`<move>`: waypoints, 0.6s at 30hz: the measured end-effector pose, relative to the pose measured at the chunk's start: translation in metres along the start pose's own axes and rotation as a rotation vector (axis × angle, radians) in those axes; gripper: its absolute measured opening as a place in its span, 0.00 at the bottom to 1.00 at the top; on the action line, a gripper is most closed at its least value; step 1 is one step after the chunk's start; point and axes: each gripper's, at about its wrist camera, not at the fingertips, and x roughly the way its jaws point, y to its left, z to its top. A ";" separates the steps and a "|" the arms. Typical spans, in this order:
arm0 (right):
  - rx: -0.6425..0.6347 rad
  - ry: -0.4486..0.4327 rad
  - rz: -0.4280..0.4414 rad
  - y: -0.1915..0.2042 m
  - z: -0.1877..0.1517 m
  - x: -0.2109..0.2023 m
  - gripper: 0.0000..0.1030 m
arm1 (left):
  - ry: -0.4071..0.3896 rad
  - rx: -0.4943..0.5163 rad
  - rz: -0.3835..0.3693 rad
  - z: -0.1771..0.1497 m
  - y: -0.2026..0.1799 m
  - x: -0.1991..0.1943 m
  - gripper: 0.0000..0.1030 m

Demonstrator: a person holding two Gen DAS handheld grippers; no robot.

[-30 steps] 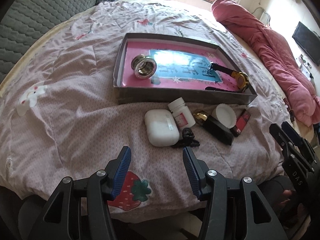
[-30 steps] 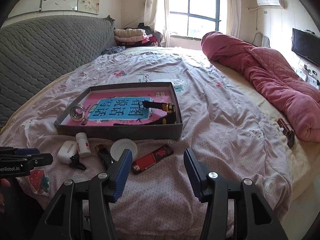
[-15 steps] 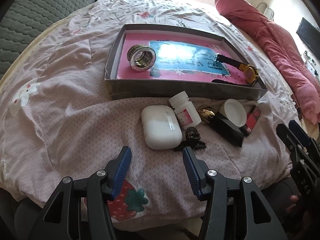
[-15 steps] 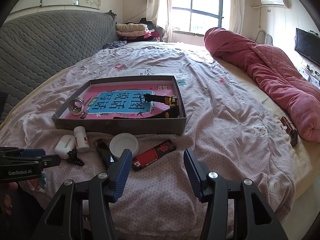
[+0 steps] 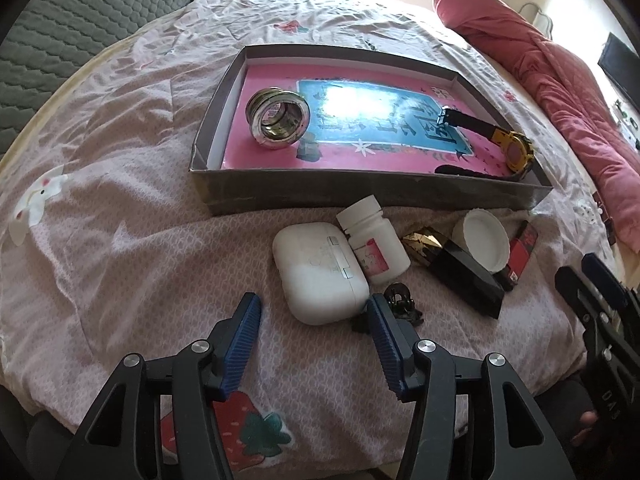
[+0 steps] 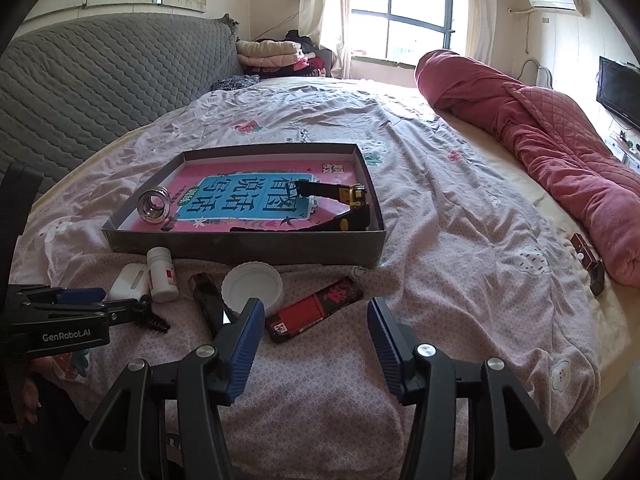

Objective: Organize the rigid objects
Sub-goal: 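Lower the left gripper onto the white earbud case while the right gripper approaches the red lighter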

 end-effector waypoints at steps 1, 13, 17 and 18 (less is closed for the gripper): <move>0.004 0.004 0.002 -0.001 0.000 0.002 0.52 | 0.002 -0.002 0.002 0.001 -0.001 0.001 0.56; 0.090 0.087 0.011 -0.011 0.001 0.036 0.52 | -0.006 -0.012 0.062 0.013 -0.007 0.016 0.57; 0.131 0.115 0.011 -0.014 0.001 0.049 0.52 | -0.012 -0.010 0.077 0.015 -0.008 0.020 0.57; 0.141 0.123 0.014 -0.014 0.001 0.052 0.52 | -0.012 -0.010 0.079 0.016 -0.008 0.021 0.57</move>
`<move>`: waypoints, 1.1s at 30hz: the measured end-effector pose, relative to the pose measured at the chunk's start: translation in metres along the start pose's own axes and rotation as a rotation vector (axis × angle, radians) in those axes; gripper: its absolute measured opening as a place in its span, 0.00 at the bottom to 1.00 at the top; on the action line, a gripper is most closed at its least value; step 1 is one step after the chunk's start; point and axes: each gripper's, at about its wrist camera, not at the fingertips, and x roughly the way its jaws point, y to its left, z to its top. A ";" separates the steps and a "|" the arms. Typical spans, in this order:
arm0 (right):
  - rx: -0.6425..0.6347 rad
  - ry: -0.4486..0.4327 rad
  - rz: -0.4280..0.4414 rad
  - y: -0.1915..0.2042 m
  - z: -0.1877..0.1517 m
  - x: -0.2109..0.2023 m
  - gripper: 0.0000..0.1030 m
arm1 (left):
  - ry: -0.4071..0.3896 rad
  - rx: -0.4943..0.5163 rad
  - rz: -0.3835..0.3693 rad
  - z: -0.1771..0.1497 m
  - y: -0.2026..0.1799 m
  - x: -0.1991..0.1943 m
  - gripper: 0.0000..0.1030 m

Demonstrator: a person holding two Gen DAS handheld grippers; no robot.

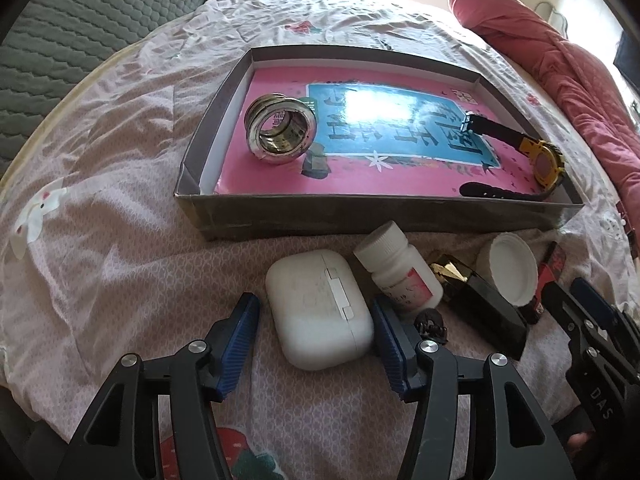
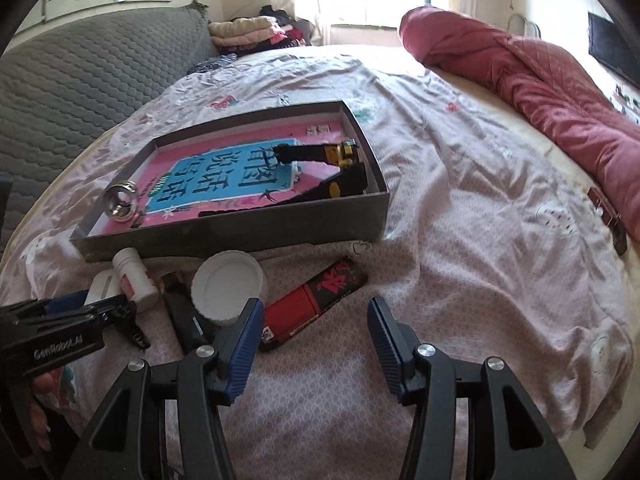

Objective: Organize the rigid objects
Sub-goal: 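Lower the left gripper onto the white earbud case while the right gripper approaches the red lighter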

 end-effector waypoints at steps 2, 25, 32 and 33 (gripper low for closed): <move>0.017 0.019 0.001 -0.001 0.001 0.007 0.52 | -0.004 0.003 0.006 0.001 -0.001 0.001 0.58; -0.004 0.022 0.014 0.008 0.012 0.032 0.35 | -0.043 -0.017 -0.002 0.000 0.007 0.007 0.60; 0.009 0.022 0.048 -0.007 0.014 0.029 0.23 | -0.057 -0.055 -0.059 -0.006 0.027 -0.002 0.48; 0.012 0.022 0.053 -0.008 0.015 0.029 0.22 | -0.056 -0.057 -0.060 -0.006 0.028 -0.002 0.47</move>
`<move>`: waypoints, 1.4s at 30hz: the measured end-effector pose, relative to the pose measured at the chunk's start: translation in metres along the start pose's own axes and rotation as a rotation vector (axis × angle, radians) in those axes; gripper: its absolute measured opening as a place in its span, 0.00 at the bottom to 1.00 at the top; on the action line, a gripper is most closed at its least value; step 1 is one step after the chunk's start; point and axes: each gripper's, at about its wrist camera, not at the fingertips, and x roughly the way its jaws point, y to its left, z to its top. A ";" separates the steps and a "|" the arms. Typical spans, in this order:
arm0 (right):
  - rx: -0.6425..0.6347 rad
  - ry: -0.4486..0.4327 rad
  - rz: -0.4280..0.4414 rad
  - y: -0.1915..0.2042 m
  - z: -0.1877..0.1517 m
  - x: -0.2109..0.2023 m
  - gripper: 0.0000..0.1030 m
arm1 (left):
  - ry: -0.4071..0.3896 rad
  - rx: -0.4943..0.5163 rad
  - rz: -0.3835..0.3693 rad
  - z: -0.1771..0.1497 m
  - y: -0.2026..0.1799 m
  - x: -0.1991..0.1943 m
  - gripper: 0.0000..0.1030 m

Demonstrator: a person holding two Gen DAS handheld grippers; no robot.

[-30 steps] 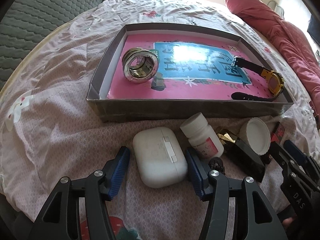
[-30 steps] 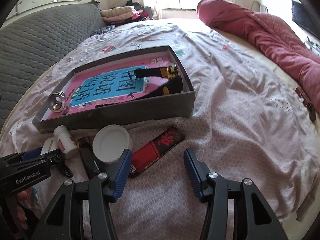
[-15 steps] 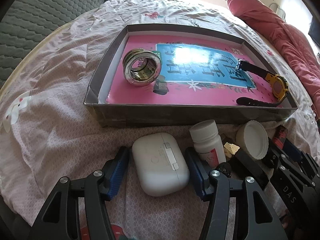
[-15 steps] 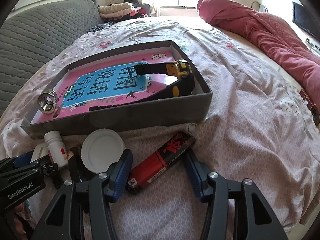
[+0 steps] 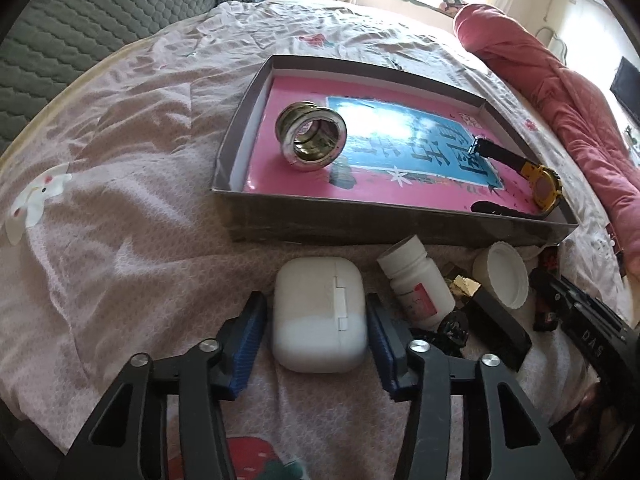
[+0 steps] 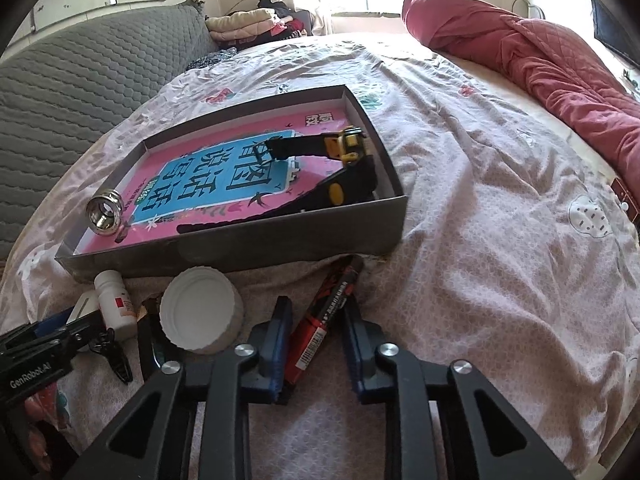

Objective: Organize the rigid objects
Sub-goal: 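Lower the left gripper onto the white earbud case while the right gripper approaches the red lighter, then grasp the white earbud case with the left gripper while the right gripper grasps the red lighter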

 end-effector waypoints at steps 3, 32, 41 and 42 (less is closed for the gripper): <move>-0.003 -0.002 0.004 -0.002 0.001 -0.002 0.18 | 0.003 -0.024 -0.012 0.002 0.004 0.001 0.45; -0.005 -0.111 0.096 -0.003 0.003 -0.028 0.10 | -0.084 -0.022 -0.066 0.003 0.003 -0.025 0.45; -0.042 -0.152 0.100 0.004 0.003 -0.039 0.10 | -0.115 -0.022 -0.074 0.004 0.006 -0.036 0.45; -0.046 -0.156 0.103 0.005 0.003 -0.040 0.10 | -0.119 -0.021 -0.075 0.005 0.005 -0.038 0.45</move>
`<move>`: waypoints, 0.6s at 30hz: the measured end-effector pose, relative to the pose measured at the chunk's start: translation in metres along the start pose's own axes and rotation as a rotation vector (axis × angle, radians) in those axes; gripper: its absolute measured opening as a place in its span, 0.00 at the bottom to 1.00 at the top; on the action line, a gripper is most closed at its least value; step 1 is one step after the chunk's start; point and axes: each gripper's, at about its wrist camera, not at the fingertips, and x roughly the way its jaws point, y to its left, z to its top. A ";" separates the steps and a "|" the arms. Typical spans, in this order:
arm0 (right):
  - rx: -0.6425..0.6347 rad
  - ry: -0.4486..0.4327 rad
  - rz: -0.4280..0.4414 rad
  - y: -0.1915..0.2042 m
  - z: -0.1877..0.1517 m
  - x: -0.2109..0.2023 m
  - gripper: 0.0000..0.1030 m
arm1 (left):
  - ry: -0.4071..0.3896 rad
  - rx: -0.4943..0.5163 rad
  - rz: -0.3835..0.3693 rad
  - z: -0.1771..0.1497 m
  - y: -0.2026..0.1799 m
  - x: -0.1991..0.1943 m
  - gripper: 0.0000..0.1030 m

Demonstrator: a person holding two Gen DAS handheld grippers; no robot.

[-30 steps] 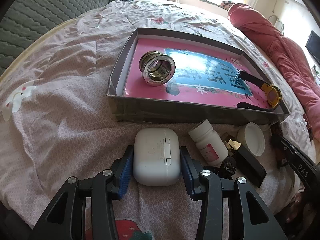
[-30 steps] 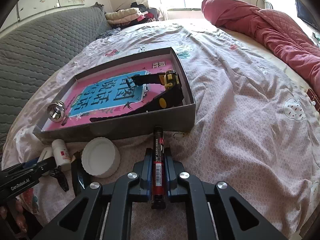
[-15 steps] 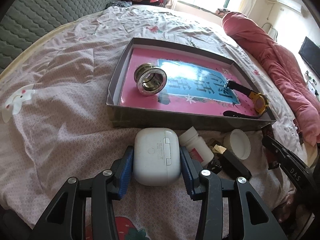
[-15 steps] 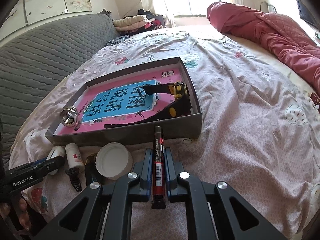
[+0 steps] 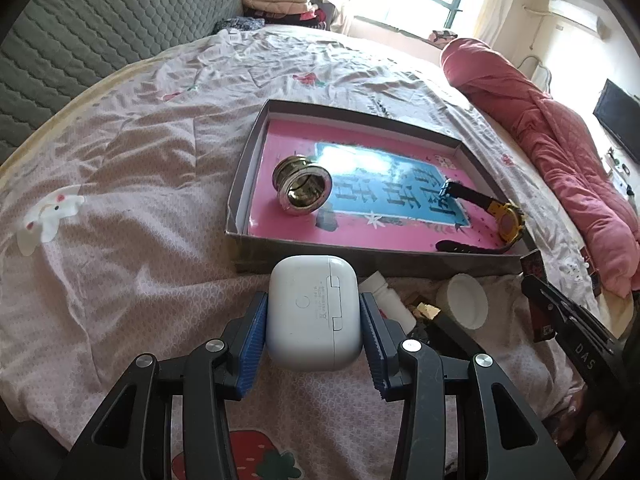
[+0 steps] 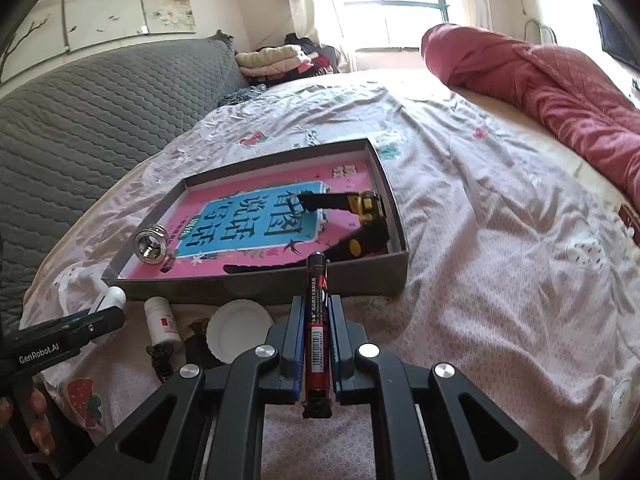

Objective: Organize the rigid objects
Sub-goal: 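Grasp the white earbud case with the left gripper while the right gripper grasps the red lighter, then lift the earbud case and red lighter and carry both over the grey box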

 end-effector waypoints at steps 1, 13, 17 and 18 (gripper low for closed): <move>-0.006 -0.006 0.002 0.002 0.000 -0.002 0.10 | -0.004 0.002 -0.001 0.000 0.000 -0.001 0.45; -0.023 -0.041 0.029 0.008 0.004 -0.009 0.10 | -0.035 0.025 0.001 0.004 -0.008 -0.014 0.45; -0.025 -0.061 0.032 0.008 0.006 -0.014 0.10 | -0.045 0.037 0.004 0.004 -0.011 -0.019 0.45; -0.026 -0.064 0.032 0.008 0.006 -0.016 0.10 | -0.048 0.040 0.005 0.004 -0.012 -0.021 0.45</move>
